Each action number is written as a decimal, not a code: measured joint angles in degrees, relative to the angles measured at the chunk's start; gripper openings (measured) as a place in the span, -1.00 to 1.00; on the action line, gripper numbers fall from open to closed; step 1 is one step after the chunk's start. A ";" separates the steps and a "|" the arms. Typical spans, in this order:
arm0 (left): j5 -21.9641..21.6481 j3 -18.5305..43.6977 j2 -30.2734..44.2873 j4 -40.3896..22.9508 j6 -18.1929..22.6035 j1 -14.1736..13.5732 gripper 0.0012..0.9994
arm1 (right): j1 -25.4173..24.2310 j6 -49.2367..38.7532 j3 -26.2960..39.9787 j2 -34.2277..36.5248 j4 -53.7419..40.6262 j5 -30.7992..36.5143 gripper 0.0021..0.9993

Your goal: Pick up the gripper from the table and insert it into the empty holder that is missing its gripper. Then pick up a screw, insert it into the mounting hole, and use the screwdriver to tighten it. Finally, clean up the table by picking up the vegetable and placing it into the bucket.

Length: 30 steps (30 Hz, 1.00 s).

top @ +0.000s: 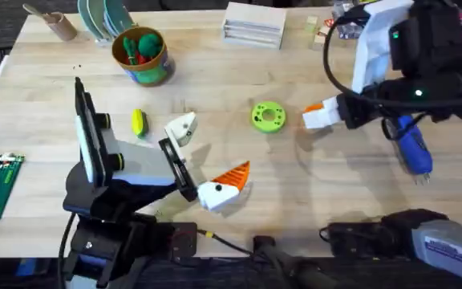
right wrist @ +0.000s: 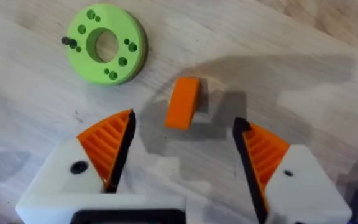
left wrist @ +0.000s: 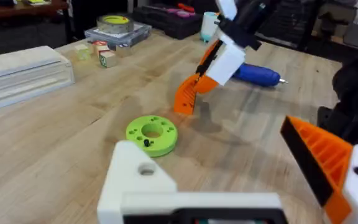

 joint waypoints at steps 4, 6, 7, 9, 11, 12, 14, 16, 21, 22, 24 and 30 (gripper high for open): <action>0.02 0.00 0.01 0.00 0.00 0.00 0.99 | 0.00 -0.46 0.64 3.60 1.41 0.00 0.99; 0.01 0.00 -0.02 0.00 0.01 0.00 0.99 | 0.00 -0.62 0.64 4.78 2.17 0.00 0.99; 0.02 0.00 0.01 0.00 0.00 0.00 0.99 | 0.00 -0.63 0.64 5.16 2.67 0.00 0.99; 0.01 0.00 -0.02 0.00 0.00 0.00 0.99 | 0.00 -0.63 0.64 5.56 3.58 0.00 0.99; 0.02 0.00 0.00 0.00 0.00 0.00 0.99 | 0.00 -0.63 0.66 5.55 4.58 0.00 0.99; 0.02 0.00 -0.02 0.00 0.00 0.00 0.99 | 0.00 -0.63 0.66 5.56 5.07 -0.01 0.99; 0.02 0.00 0.01 0.00 0.00 0.00 0.99 | 0.00 -0.63 0.66 5.56 5.48 -0.02 0.99; 0.04 0.00 -0.01 0.00 0.00 0.00 0.99 | 0.00 -0.69 0.66 5.56 5.57 -0.04 0.89; 0.13 0.00 0.01 -0.02 0.00 0.00 0.98 | 0.00 -0.83 0.66 5.56 5.55 -0.07 0.19; 0.13 0.00 0.00 -0.02 0.00 0.00 0.99 | 0.00 -0.79 0.66 5.56 5.57 -0.07 0.03; 0.15 0.00 0.00 -0.02 0.00 0.00 0.99 | 0.00 -0.82 0.66 5.56 5.57 -0.21 -0.30; 0.14 0.00 0.00 -0.02 0.01 0.00 0.99 | 0.00 -0.81 0.68 5.54 5.64 -0.27 -0.82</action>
